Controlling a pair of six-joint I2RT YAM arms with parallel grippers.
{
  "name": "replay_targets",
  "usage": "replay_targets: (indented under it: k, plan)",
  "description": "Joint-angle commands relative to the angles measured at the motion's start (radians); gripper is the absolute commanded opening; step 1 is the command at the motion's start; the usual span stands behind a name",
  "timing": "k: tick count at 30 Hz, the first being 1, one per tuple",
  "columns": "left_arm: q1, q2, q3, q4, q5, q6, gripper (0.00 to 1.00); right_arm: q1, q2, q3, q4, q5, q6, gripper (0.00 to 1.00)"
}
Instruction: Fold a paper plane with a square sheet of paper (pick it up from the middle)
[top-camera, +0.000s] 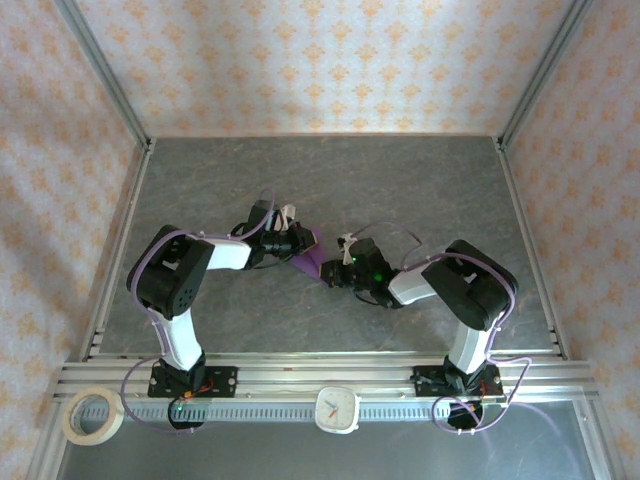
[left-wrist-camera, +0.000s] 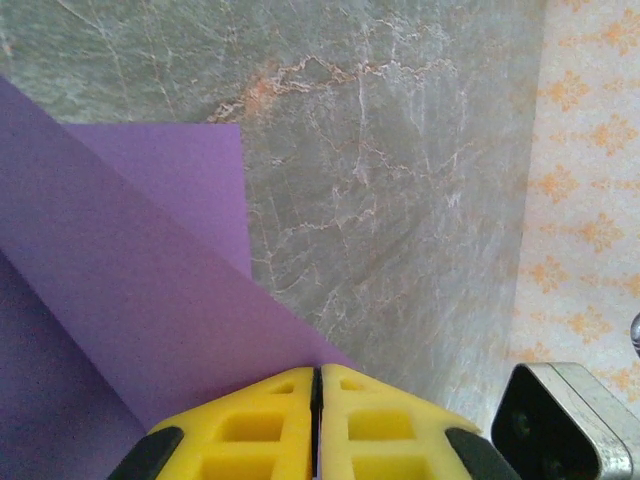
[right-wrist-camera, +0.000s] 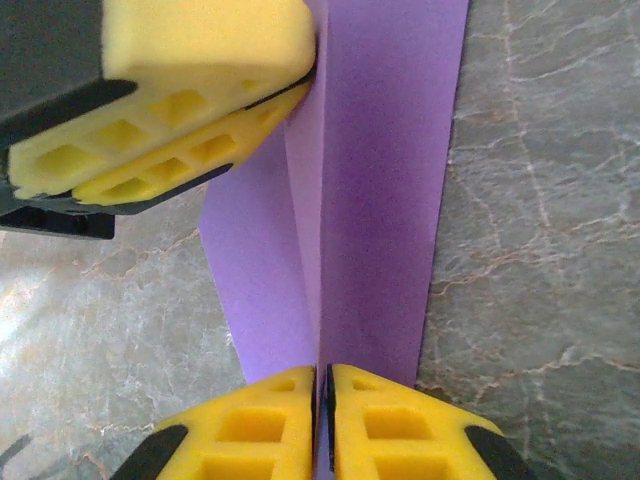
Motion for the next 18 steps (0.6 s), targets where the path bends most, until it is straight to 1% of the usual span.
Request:
replay_targets:
  k: [1, 2, 3, 6, 9, 13, 18]
  plan:
    - [0.0, 0.018, 0.024, -0.024, -0.032, 0.025, 0.1, 0.004, 0.007, 0.014, -0.028, -0.044, 0.005, 0.11]
    - [-0.001, 0.019, 0.024, -0.022, -0.03, 0.024, 0.1, 0.004, 0.008, 0.012, -0.023, -0.047, 0.004, 0.07]
    - [-0.001, 0.021, 0.025, -0.02, -0.027, 0.026, 0.1, 0.004, 0.009, 0.011, -0.021, -0.049, 0.005, 0.04]
    - [-0.001, 0.022, 0.027, -0.026, -0.029, 0.03, 0.1, 0.001, 0.015, 0.011, -0.024, -0.048, 0.011, 0.03]
    - [-0.001, 0.018, 0.031, -0.037, -0.032, 0.037, 0.1, 0.003, 0.02, 0.001, -0.018, -0.038, 0.023, 0.0]
    - [-0.001, -0.006, 0.025, -0.073, -0.064, 0.053, 0.11, 0.003, 0.026, -0.007, -0.011, -0.037, 0.042, 0.0]
    - [0.002, -0.074, -0.001, -0.083, -0.096, 0.061, 0.12, 0.003, 0.047, -0.011, -0.007, -0.038, 0.095, 0.0]
